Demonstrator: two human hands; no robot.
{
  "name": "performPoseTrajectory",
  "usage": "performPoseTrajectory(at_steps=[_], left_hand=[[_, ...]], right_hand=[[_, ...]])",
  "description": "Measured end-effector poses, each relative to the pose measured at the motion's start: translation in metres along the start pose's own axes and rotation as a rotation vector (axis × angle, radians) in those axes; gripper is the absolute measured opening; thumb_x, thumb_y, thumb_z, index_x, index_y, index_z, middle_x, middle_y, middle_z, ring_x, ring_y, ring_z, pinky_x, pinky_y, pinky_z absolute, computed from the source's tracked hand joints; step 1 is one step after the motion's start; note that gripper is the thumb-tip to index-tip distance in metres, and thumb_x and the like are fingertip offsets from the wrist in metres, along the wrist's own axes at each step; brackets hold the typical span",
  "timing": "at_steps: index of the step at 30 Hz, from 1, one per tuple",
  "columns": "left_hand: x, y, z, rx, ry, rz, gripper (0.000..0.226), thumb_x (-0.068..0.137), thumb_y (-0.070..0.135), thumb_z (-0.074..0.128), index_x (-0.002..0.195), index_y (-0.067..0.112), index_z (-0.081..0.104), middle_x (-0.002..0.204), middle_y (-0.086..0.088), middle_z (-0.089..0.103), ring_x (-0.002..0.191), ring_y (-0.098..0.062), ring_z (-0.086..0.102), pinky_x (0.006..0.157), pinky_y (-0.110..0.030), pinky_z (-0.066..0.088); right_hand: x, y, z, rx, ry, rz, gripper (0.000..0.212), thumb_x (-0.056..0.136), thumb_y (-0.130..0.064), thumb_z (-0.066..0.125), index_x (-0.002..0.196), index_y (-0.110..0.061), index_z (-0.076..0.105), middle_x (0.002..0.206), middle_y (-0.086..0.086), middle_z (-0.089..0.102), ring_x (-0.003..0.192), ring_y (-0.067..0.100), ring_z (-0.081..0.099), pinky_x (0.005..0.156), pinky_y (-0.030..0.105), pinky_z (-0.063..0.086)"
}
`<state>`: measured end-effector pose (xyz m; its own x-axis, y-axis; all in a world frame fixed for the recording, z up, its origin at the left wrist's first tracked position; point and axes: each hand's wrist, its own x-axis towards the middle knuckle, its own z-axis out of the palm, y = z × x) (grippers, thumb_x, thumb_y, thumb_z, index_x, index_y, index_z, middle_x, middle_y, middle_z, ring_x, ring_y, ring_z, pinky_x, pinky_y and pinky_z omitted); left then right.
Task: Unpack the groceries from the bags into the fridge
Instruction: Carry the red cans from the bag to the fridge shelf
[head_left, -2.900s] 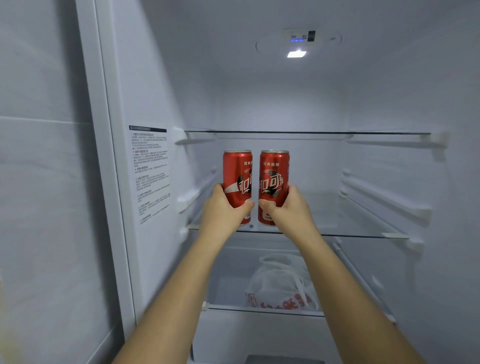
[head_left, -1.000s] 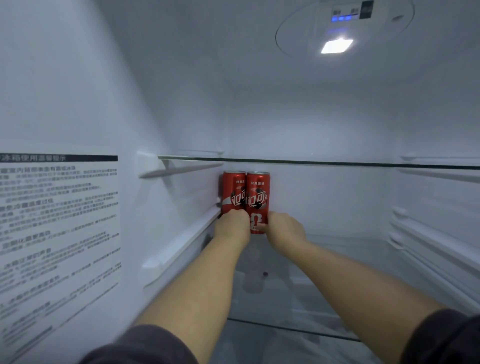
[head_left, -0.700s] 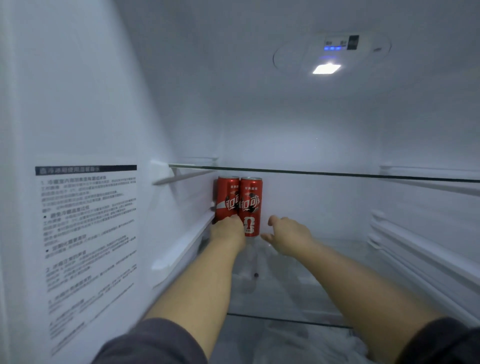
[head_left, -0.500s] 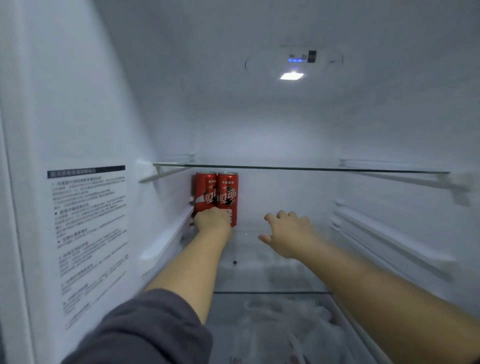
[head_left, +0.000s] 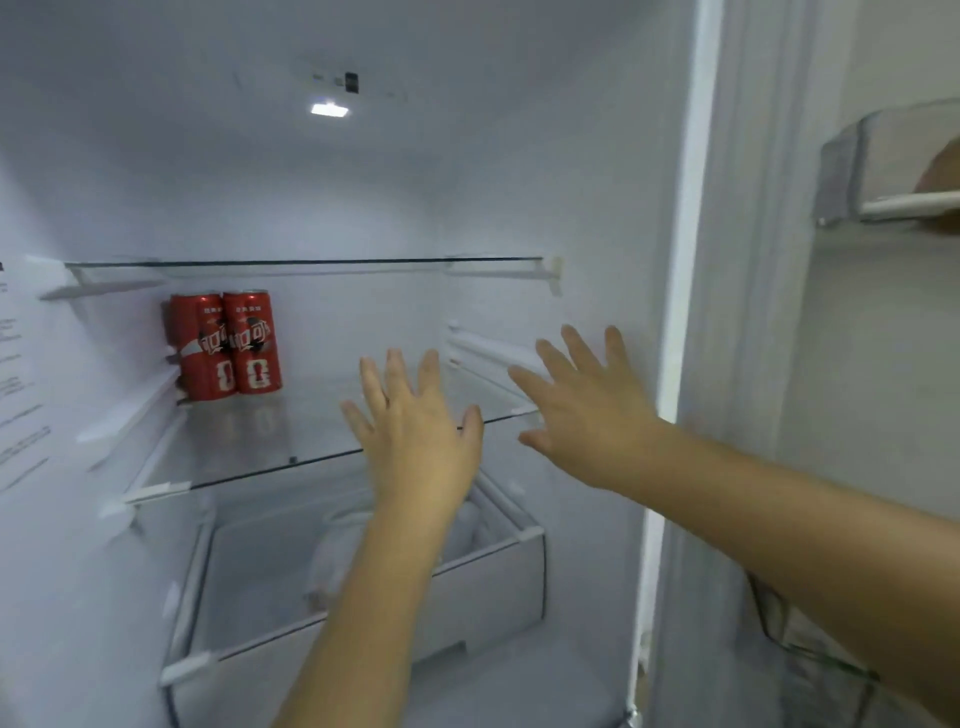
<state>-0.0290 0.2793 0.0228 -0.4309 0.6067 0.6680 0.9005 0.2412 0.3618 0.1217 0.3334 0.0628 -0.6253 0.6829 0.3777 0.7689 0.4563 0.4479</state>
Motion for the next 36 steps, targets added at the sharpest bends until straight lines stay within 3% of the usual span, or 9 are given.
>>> performPoseTrajectory(at_steps=[2, 7, 12, 19, 24, 29, 36], left_hand=[[-0.032, 0.018, 0.0, -0.09, 0.032, 0.079, 0.07, 0.093, 0.045, 0.05, 0.154, 0.025, 0.022, 0.163, -0.009, 0.008, 0.149, -0.03, -0.007, 0.117, -0.057, 0.001], [-0.106, 0.074, -0.01, -0.358, 0.056, 0.181, 0.068, 0.091, 0.037, 0.06, 0.151, 0.022, 0.032, 0.161, -0.01, 0.02, 0.15, -0.032, 0.002, 0.118, -0.058, 0.006], [-0.182, 0.143, -0.021, -0.539, -0.008, 0.243, 0.065, 0.09, 0.036, 0.059, 0.148, 0.015, 0.038, 0.157, -0.013, 0.029, 0.148, -0.037, 0.014, 0.114, -0.064, 0.016], [-0.29, 0.249, -0.034, -0.603, -0.281, 0.345, 0.076, 0.088, 0.042, 0.065, 0.152, 0.02, 0.031, 0.16, -0.013, 0.023, 0.15, -0.033, 0.005, 0.116, -0.062, 0.012], [-0.364, 0.311, -0.042, -0.648, -0.43, 0.456, 0.079, 0.091, 0.053, 0.052, 0.156, 0.03, 0.013, 0.164, -0.004, 0.006, 0.15, -0.026, -0.009, 0.119, -0.056, 0.0], [-0.432, 0.373, -0.056, -0.794, -0.562, 0.622, 0.082, 0.091, 0.048, 0.056, 0.156, 0.03, 0.009, 0.164, -0.003, 0.001, 0.149, -0.023, -0.014, 0.121, -0.049, 0.009], [-0.52, 0.456, -0.067, -0.894, -0.772, 0.844, 0.082, 0.093, 0.049, 0.053, 0.156, 0.032, 0.003, 0.164, 0.001, -0.007, 0.148, -0.019, -0.022, 0.122, -0.05, 0.007]], right_hand=[[-0.04, 0.014, -0.006, -0.036, 0.037, 0.031, 0.074, 0.097, -0.063, 0.024, 0.156, -0.027, -0.004, 0.164, 0.009, -0.005, 0.149, 0.035, -0.011, 0.114, 0.063, -0.005], [-0.147, 0.052, -0.026, -0.092, 0.062, 0.101, 0.074, 0.096, -0.062, 0.018, 0.155, -0.027, -0.011, 0.163, 0.011, -0.01, 0.149, 0.035, -0.014, 0.116, 0.061, -0.004], [-0.259, 0.095, -0.043, -0.038, 0.069, 0.267, 0.07, 0.092, -0.054, 0.033, 0.155, -0.024, 0.025, 0.162, 0.015, 0.018, 0.15, 0.037, 0.008, 0.117, 0.062, 0.006], [-0.407, 0.15, -0.034, 0.0, 0.027, 0.605, 0.064, 0.094, -0.051, 0.046, 0.151, -0.024, 0.035, 0.16, 0.013, 0.026, 0.149, 0.037, 0.014, 0.117, 0.062, 0.009], [-0.508, 0.173, -0.033, -0.027, -0.073, 0.784, 0.066, 0.095, -0.058, 0.031, 0.155, -0.031, 0.021, 0.164, 0.008, 0.011, 0.151, 0.031, 0.0, 0.118, 0.06, 0.0], [-0.601, 0.189, -0.037, -0.084, -0.16, 0.936, 0.069, 0.097, -0.058, 0.032, 0.156, -0.031, 0.01, 0.165, 0.006, 0.002, 0.151, 0.03, -0.007, 0.117, 0.058, -0.003], [-0.722, 0.202, -0.044, -0.153, -0.288, 1.25, 0.071, 0.095, -0.059, 0.033, 0.156, -0.032, 0.009, 0.165, 0.007, 0.003, 0.151, 0.03, -0.005, 0.117, 0.058, -0.004]])
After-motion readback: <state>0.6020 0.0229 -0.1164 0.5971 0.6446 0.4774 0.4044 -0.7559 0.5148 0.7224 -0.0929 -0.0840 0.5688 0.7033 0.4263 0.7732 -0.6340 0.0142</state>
